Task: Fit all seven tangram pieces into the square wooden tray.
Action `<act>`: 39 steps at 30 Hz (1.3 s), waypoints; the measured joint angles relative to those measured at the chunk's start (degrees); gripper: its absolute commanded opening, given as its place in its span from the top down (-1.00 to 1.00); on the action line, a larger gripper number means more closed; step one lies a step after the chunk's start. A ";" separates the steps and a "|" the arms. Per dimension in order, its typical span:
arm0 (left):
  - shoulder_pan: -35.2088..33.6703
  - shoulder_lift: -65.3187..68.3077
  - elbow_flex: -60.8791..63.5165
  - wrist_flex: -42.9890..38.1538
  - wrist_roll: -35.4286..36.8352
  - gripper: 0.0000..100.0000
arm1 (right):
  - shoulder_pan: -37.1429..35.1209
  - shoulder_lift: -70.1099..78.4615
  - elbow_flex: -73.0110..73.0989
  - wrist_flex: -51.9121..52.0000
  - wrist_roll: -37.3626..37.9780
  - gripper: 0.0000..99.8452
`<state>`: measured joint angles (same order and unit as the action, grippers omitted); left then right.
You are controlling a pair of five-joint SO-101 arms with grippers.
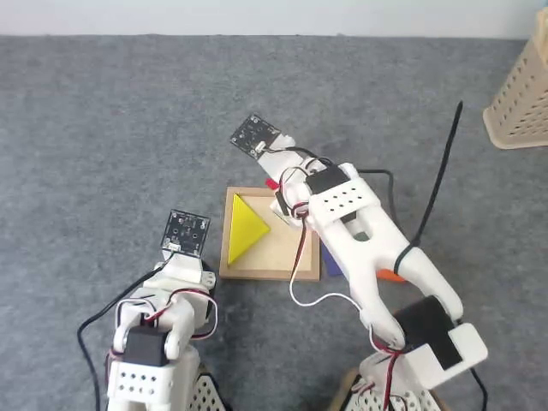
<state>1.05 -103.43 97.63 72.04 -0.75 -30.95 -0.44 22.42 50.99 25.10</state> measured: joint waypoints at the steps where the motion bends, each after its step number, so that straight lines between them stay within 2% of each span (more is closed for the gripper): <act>1: 0.00 0.00 0.00 0.00 0.00 0.98 | 0.00 0.00 0.00 0.00 0.00 0.99; 6: 0.00 0.00 0.00 0.00 0.00 0.98 | -0.18 0.00 0.00 -2.73 0.62 0.99; 11: 0.00 0.00 0.00 0.00 0.00 0.98 | -0.26 0.44 0.00 -8.00 6.24 0.99; 18: -0.09 0.00 0.00 0.00 0.00 0.98 | -0.88 8.09 0.00 -10.81 9.93 0.99; 39: -0.09 0.00 0.00 0.00 0.00 0.98 | -2.99 10.11 0.00 -10.99 10.64 0.99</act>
<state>0.97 -103.43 97.63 72.04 -0.75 -33.93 9.67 22.42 40.00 35.74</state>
